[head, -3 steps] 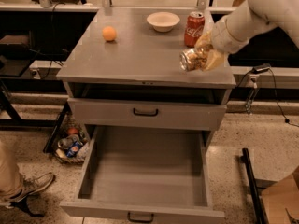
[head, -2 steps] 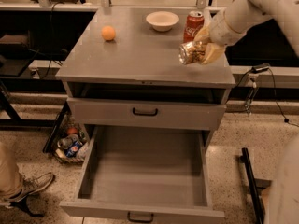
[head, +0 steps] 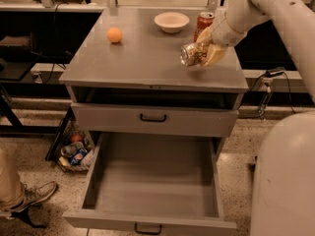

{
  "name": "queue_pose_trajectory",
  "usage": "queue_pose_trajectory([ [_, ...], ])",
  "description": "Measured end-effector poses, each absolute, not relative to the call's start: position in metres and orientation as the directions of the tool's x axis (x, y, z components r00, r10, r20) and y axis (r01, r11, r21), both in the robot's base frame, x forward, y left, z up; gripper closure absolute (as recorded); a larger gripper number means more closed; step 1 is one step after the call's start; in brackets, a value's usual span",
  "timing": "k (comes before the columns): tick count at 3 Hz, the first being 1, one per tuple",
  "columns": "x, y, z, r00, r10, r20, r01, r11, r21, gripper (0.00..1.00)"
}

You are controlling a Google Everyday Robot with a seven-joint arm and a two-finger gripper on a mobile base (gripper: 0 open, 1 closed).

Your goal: Pick orange can from middle drawer and place on counter

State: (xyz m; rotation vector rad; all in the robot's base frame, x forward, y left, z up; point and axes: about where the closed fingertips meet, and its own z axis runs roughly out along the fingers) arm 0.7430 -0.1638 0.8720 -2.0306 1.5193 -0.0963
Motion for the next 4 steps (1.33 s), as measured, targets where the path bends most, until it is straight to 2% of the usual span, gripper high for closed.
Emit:
queue_pose_trajectory([
  [1, 0.751, -0.151, 0.863, 0.358, -0.886, -0.294, -0.856, -0.186, -0.482, 1.00],
  [2, 0.757, -0.141, 0.862, 0.375, -0.880, -0.290, -0.852, -0.205, -0.482, 0.82],
  [4, 0.762, -0.128, 0.857, 0.402, -0.868, -0.290, -0.852, -0.238, -0.467, 0.35],
])
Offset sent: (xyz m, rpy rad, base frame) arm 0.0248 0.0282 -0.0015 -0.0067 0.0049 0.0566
